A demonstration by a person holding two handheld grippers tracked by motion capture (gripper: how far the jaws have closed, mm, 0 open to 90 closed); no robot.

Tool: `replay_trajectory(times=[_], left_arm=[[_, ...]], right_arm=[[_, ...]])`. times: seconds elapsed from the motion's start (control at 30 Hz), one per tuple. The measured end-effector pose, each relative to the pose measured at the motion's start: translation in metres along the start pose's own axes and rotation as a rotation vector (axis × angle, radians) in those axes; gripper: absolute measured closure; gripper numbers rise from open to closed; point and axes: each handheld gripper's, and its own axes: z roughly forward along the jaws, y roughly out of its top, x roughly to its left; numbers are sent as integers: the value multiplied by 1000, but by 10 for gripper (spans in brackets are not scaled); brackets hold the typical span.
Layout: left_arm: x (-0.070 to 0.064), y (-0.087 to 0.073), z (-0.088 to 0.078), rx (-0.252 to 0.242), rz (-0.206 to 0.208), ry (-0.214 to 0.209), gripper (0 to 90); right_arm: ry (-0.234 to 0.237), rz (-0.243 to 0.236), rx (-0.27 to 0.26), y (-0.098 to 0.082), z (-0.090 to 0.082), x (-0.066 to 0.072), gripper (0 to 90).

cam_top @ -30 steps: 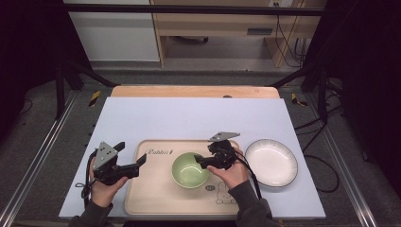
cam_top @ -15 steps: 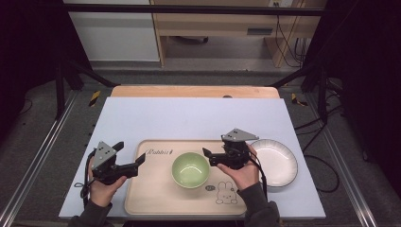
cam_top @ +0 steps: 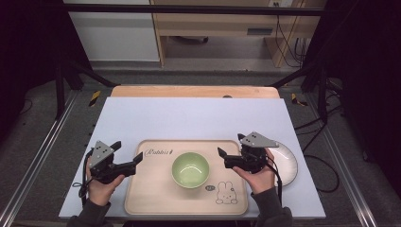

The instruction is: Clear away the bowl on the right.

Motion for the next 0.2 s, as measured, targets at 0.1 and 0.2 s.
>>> replay_trajectory(times=[0.1, 0.2], left_arm=[[3, -2, 2, 10, 0, 5, 106], [6, -4, 4, 19, -3, 13, 111]], right_arm=[[0, -5, 14, -6, -3, -4, 144], [2, -2, 27, -11, -7, -8, 162]])
